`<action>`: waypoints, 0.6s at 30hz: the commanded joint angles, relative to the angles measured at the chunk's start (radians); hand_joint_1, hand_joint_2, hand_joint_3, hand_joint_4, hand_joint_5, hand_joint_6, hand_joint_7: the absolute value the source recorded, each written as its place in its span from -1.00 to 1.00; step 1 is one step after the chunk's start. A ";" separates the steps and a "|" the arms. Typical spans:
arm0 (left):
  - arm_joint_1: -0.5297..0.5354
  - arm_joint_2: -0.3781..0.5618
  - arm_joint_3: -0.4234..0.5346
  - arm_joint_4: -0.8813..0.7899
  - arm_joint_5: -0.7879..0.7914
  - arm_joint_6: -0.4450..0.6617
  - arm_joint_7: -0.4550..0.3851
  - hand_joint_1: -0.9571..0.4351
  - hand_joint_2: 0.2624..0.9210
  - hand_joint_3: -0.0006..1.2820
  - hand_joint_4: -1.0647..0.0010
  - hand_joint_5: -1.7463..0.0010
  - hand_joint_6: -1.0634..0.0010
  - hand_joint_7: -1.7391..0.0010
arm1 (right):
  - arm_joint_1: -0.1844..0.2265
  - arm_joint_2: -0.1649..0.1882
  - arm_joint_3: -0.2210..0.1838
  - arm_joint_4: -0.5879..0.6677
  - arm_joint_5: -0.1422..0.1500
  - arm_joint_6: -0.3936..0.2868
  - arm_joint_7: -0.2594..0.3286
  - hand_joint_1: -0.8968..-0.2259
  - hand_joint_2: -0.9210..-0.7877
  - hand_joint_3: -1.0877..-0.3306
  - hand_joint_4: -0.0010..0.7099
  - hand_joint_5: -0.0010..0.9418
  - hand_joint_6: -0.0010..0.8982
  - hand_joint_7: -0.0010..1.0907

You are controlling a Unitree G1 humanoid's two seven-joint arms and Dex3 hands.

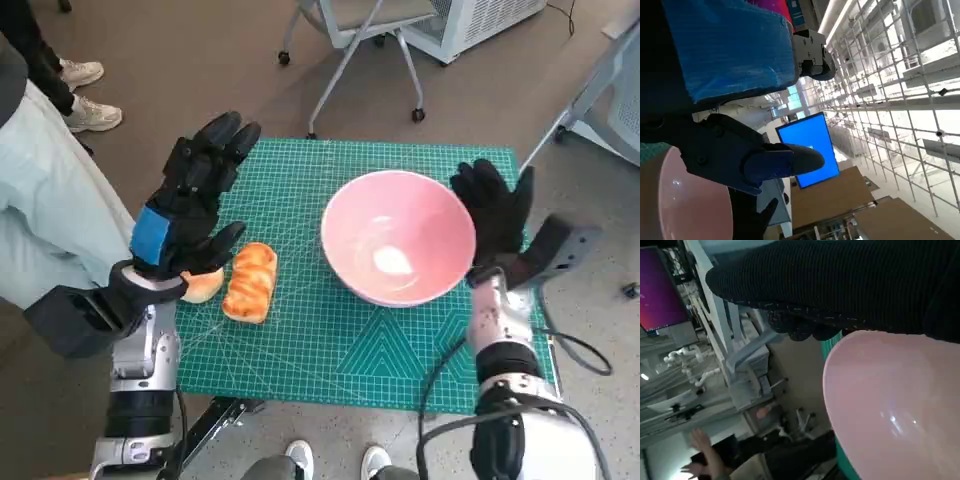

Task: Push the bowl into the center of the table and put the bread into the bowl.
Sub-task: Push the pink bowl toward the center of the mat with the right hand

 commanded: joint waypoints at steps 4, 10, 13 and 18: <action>0.021 0.012 0.004 -0.035 0.004 0.014 0.013 -0.37 1.00 -0.26 0.98 0.64 1.00 0.45 | -0.016 0.045 -0.018 0.016 0.016 0.034 0.009 -0.08 -1.00 -0.35 -0.49 -0.99 -0.47 -0.69; 0.034 0.012 0.000 -0.048 0.005 0.018 0.019 -0.38 1.00 -0.27 0.97 0.64 1.00 0.44 | -0.035 0.058 -0.017 0.018 0.010 0.053 0.004 -0.06 -1.00 -0.36 -0.46 -0.98 -0.45 -0.69; 0.041 0.013 -0.001 -0.053 0.008 0.016 0.020 -0.37 1.00 -0.28 0.96 0.64 1.00 0.43 | -0.044 0.060 -0.013 0.019 0.005 0.058 0.001 -0.06 -1.00 -0.37 -0.46 -0.98 -0.45 -0.69; 0.052 0.012 -0.004 -0.065 0.014 0.013 0.025 -0.35 1.00 -0.28 0.95 0.65 1.00 0.43 | -0.051 0.056 -0.008 0.019 -0.003 0.058 0.005 -0.05 -1.00 -0.40 -0.48 -0.99 -0.46 -0.70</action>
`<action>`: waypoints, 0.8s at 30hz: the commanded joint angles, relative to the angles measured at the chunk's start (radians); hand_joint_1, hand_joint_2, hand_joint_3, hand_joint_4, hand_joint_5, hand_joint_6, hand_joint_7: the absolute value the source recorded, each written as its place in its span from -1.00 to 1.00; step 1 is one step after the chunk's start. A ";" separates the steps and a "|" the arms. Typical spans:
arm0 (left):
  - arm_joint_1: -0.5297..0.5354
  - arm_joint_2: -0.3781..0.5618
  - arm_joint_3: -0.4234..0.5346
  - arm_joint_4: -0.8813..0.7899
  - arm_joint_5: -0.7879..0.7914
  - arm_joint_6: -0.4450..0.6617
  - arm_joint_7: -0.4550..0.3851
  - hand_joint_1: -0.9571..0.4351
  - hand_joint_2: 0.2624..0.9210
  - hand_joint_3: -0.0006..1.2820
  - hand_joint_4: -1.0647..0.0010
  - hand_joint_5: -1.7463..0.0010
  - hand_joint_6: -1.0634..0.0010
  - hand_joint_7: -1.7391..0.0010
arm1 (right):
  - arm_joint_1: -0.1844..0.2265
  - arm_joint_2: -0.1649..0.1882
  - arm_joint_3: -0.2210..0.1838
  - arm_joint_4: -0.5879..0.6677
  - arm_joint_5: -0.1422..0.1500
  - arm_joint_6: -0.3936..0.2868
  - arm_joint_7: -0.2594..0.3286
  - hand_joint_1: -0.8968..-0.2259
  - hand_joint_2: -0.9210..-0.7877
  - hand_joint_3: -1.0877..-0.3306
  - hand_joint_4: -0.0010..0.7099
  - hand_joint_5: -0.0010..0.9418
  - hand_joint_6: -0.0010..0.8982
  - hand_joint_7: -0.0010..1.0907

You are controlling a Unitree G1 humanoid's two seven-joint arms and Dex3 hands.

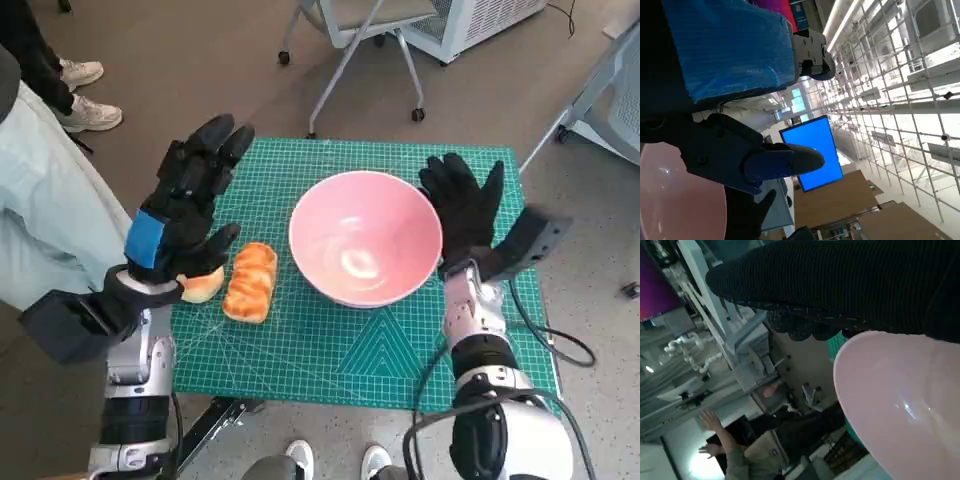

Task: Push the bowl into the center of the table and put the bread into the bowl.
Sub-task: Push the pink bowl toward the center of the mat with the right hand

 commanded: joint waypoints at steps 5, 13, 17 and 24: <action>0.028 0.002 -0.004 -0.032 0.015 -0.003 0.011 -0.35 1.00 -0.27 0.94 0.65 1.00 0.42 | -0.001 -0.012 0.015 0.011 -0.022 0.007 0.013 -0.03 -1.00 -0.46 -0.52 -1.00 -0.48 -0.71; 0.030 0.000 -0.005 -0.031 0.020 -0.007 0.017 -0.33 1.00 -0.27 0.94 0.66 1.00 0.41 | 0.009 -0.051 0.060 -0.004 -0.062 -0.073 0.033 -0.03 -1.00 -0.52 -0.55 -1.00 -0.50 -0.73; 0.022 -0.004 -0.009 -0.022 0.021 -0.007 0.021 -0.33 1.00 -0.26 0.95 0.67 1.00 0.42 | 0.015 -0.060 0.090 -0.020 -0.091 -0.144 0.038 -0.03 -1.00 -0.53 -0.55 -0.99 -0.50 -0.73; -0.004 -0.015 -0.018 -0.002 0.030 -0.017 0.028 -0.34 1.00 -0.25 0.95 0.67 1.00 0.43 | 0.037 -0.062 0.136 -0.068 -0.114 -0.301 0.076 -0.08 -1.00 -0.43 -0.47 -0.97 -0.52 -0.73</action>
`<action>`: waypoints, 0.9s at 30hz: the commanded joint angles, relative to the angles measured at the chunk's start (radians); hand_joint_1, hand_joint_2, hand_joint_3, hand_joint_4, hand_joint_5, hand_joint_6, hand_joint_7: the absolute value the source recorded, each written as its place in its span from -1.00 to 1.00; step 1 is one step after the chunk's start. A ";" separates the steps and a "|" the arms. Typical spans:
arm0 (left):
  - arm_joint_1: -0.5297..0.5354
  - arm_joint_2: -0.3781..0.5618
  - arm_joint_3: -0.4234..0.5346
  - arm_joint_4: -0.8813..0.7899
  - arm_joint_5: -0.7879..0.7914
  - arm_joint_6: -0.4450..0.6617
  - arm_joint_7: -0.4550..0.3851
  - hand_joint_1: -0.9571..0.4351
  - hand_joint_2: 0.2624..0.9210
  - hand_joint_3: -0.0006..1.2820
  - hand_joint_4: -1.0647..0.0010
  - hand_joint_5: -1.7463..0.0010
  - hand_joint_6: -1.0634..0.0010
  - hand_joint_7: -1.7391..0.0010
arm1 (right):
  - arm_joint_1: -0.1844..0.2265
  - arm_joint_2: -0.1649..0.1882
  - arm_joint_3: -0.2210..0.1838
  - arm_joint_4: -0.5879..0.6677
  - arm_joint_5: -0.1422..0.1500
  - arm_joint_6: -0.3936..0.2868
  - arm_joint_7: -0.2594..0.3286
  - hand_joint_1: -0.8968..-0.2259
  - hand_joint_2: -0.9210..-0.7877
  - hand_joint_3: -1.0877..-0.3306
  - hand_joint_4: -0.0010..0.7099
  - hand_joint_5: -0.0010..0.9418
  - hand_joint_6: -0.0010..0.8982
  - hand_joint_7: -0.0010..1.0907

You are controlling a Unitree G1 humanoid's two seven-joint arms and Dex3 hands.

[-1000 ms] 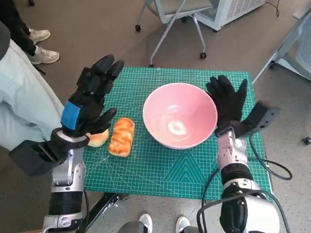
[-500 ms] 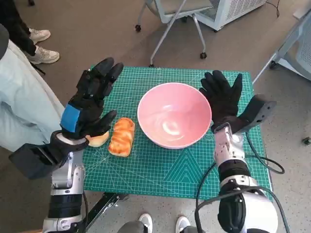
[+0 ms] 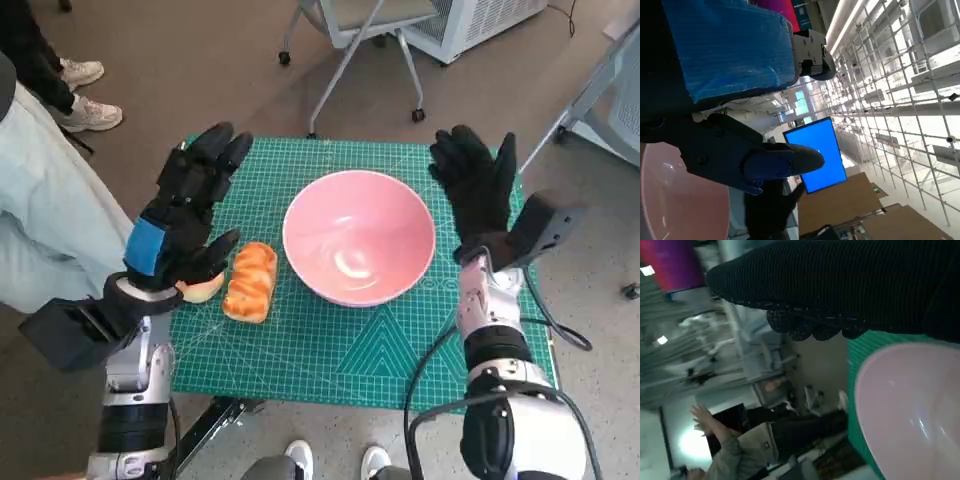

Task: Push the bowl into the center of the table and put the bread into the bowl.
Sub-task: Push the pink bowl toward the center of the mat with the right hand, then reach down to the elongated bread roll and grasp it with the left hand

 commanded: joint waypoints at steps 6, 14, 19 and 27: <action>-0.060 -0.026 -0.017 0.040 0.017 -0.028 0.006 -0.36 1.00 -0.23 0.96 0.68 1.00 0.44 | 0.074 0.008 0.053 -0.089 -0.002 -0.196 0.119 -0.22 -1.00 -0.31 -0.45 -0.97 -0.51 -0.72; -0.119 -0.040 -0.022 0.100 0.001 -0.053 -0.030 -0.41 1.00 -0.23 0.97 0.66 1.00 0.44 | 0.148 0.025 0.105 -0.232 0.010 -0.304 0.181 -0.33 -1.00 -0.23 -0.43 -0.98 -0.49 -0.67; -0.156 -0.049 -0.025 0.133 -0.011 -0.069 -0.058 -0.44 1.00 -0.25 0.97 0.65 1.00 0.43 | 0.201 0.034 0.145 -0.338 0.022 -0.314 0.203 -0.35 -1.00 -0.19 -0.43 -0.98 -0.48 -0.65; -0.204 -0.058 -0.030 0.158 -0.024 -0.086 -0.089 -0.47 1.00 -0.31 0.97 0.62 1.00 0.39 | 0.260 0.032 0.195 -0.454 0.029 -0.303 0.221 -0.40 -1.00 -0.15 -0.42 -0.98 -0.49 -0.61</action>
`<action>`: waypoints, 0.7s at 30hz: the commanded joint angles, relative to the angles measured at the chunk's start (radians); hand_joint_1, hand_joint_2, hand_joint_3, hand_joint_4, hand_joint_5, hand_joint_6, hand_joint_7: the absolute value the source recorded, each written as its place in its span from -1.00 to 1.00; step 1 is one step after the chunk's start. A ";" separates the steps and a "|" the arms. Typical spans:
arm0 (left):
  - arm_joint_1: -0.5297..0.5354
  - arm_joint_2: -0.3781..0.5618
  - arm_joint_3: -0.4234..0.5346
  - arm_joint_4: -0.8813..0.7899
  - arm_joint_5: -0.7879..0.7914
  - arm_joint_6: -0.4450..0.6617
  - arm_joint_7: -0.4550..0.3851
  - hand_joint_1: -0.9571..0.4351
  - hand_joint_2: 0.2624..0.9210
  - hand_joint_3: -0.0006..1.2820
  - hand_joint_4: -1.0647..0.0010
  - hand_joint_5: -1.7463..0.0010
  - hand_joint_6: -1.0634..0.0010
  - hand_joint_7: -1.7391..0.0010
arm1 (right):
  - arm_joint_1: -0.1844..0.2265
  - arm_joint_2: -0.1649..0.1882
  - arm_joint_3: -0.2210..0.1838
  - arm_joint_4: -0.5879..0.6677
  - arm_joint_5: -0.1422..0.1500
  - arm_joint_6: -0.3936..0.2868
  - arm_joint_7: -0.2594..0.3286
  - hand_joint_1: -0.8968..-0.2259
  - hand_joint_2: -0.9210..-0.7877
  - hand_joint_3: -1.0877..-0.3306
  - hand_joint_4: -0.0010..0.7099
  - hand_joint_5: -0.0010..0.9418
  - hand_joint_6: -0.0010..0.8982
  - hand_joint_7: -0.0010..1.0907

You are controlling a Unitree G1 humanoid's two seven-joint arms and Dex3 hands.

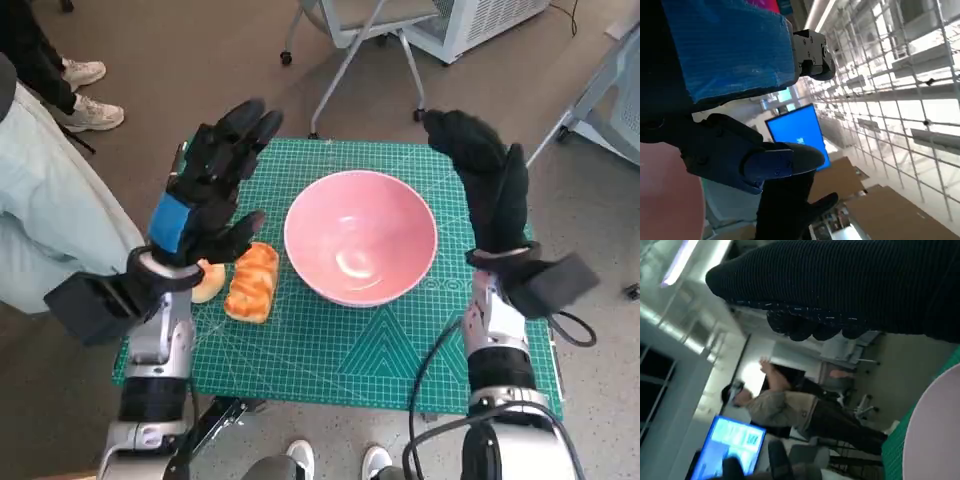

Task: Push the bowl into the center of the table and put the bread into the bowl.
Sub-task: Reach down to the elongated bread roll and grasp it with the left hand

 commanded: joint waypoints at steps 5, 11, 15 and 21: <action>-0.060 -0.015 -0.004 0.022 -0.014 -0.033 -0.031 -0.49 1.00 -0.34 0.96 0.60 1.00 0.36 | 0.066 -0.001 0.046 -0.089 0.009 0.021 0.010 -0.41 -1.00 -0.14 -0.41 -0.98 -0.51 -0.60; -0.085 -0.017 -0.006 0.048 -0.002 -0.074 -0.043 -0.49 1.00 -0.36 0.96 0.58 1.00 0.33 | 0.077 -0.005 0.062 -0.118 0.008 0.032 0.003 -0.40 -1.00 -0.14 -0.41 -0.99 -0.54 -0.58; -0.101 -0.013 -0.008 0.070 0.004 -0.089 -0.049 -0.49 1.00 -0.36 0.97 0.57 1.00 0.32 | 0.080 -0.005 0.067 -0.126 0.010 0.039 -0.001 -0.40 -1.00 -0.14 -0.42 -0.99 -0.55 -0.57; -0.113 -0.007 -0.009 0.088 0.009 -0.094 -0.050 -0.48 1.00 -0.37 0.97 0.55 1.00 0.31 | 0.083 -0.005 0.073 -0.135 0.009 0.049 -0.008 -0.40 -1.00 -0.14 -0.42 -0.99 -0.56 -0.55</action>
